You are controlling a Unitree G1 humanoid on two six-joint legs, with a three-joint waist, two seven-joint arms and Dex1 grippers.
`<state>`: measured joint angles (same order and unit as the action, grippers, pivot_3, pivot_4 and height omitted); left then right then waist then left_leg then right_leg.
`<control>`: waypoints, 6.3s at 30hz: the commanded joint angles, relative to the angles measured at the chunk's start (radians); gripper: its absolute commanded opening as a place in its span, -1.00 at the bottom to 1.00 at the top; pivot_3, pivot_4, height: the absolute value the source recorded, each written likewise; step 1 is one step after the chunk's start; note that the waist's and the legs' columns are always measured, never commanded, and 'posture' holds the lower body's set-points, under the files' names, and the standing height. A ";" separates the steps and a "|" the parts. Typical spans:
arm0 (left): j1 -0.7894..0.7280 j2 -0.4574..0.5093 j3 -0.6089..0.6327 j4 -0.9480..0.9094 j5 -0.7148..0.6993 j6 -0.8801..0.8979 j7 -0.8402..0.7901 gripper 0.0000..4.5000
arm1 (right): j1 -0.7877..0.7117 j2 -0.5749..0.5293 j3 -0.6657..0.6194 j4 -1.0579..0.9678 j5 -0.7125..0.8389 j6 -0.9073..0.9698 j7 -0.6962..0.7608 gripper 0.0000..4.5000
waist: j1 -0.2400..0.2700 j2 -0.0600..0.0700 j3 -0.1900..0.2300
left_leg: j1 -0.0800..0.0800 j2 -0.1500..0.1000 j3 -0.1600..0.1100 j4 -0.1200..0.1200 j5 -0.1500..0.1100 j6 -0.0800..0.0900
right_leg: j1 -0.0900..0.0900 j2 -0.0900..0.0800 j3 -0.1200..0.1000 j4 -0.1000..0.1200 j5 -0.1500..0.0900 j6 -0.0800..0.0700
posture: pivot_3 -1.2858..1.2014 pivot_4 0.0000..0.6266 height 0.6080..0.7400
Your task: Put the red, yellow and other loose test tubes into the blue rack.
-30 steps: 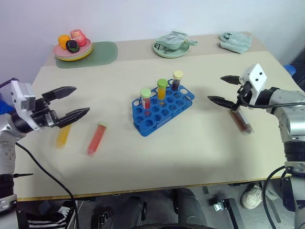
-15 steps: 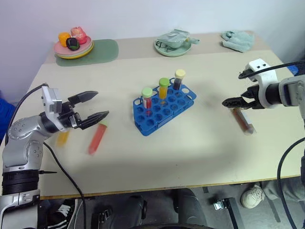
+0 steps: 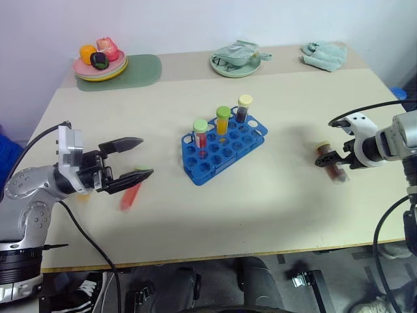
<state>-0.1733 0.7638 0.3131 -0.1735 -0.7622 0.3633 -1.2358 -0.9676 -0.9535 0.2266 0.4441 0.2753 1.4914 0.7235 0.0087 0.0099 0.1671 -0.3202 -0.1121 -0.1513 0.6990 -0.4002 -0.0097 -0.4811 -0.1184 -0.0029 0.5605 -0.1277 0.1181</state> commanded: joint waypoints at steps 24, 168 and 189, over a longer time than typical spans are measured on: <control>0.067 0.020 0.064 -0.095 -0.075 0.060 0.033 1.00 | -0.071 0.068 0.084 0.181 -0.119 -0.169 0.043 -0.52 | -0.006 0.000 0.000 | 0.000 0.000 0.000 0.000 0.000 0.000 | 0.000 0.000 0.000 0.000 0.000 0.000 | 0.03 -0.52 1.00; -0.402 0.600 -0.195 0.320 0.136 1.083 0.462 1.00 | 0.498 0.030 -0.370 -0.596 0.403 -1.077 0.648 0.99 | -0.023 -0.002 0.001 | 0.009 0.002 0.012 -0.002 -0.003 0.004 | 0.004 0.002 -0.001 0.002 0.004 -0.002 | 0.03 -0.52 1.00; -0.700 0.390 -0.585 0.687 0.442 0.949 0.324 1.00 | 0.547 0.046 -0.382 -0.646 0.403 -1.086 0.587 0.99 | -0.022 -0.002 0.001 | 0.008 0.000 0.012 0.000 -0.003 0.003 | 0.003 0.002 -0.001 0.003 0.004 -0.002 | 0.03 -0.52 1.00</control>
<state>-0.8691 1.1447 -0.2888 0.5265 -0.3412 1.3022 -0.9127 -0.4169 -0.9023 -0.1256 -0.1730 0.6698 0.4077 1.3110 -0.0136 0.0078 0.1682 -0.3121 -0.1117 -0.1391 0.6992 -0.4029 -0.0065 -0.4778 -0.1165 -0.0036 0.5631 -0.1237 0.1163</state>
